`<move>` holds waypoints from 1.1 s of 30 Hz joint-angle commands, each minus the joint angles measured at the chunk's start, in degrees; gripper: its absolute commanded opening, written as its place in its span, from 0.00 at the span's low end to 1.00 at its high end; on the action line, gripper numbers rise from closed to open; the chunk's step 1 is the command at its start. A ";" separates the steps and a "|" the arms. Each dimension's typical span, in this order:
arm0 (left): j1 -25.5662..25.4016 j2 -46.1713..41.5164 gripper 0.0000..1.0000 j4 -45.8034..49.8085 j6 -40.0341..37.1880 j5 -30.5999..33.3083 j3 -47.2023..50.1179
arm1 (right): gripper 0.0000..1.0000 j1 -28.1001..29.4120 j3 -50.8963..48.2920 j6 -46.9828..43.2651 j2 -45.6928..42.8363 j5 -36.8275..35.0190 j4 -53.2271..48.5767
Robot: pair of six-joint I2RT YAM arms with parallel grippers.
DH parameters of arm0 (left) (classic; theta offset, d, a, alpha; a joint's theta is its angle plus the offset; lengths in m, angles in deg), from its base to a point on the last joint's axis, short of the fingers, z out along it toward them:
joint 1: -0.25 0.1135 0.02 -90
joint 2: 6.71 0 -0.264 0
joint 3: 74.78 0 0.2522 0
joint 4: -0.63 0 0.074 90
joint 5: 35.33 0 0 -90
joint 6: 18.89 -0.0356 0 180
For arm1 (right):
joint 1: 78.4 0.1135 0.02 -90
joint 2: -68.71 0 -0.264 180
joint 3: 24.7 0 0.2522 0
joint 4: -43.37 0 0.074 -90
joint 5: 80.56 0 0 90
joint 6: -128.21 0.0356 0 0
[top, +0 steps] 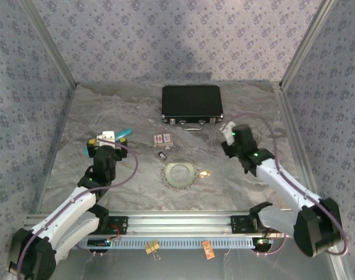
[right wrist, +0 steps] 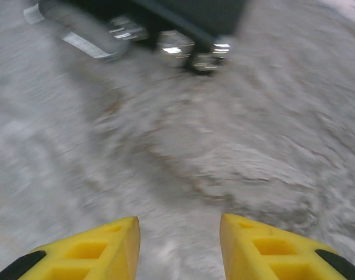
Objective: Put the keys on the keyring
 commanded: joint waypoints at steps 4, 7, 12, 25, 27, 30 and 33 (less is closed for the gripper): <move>9.37 6.10 0.99 -10.71 0.53 -7.28 2.05 | 0.42 -13.97 -13.17 8.08 5.50 4.12 36.12; 11.69 11.22 1.00 -16.97 -0.02 -8.37 3.34 | 0.41 -15.89 -14.53 6.85 12.84 6.67 45.79; 14.20 19.69 0.99 -27.18 -1.70 -14.64 4.07 | 0.37 -17.80 -13.37 7.18 20.82 11.00 49.46; 19.77 43.09 1.00 -49.27 -3.14 -23.34 0.92 | 0.40 -21.09 -13.43 9.11 25.97 16.47 54.05; 20.03 42.48 1.00 -37.84 -0.41 -18.39 -4.26 | 0.41 -21.17 -13.12 9.53 26.04 15.45 53.74; 21.34 42.34 1.00 -36.88 0.21 -21.20 -4.57 | 0.42 -21.21 -13.06 9.99 26.15 14.65 53.83; 21.65 42.28 1.00 -37.04 0.06 -22.13 -4.33 | 0.43 -21.23 -12.99 10.04 26.15 14.57 53.71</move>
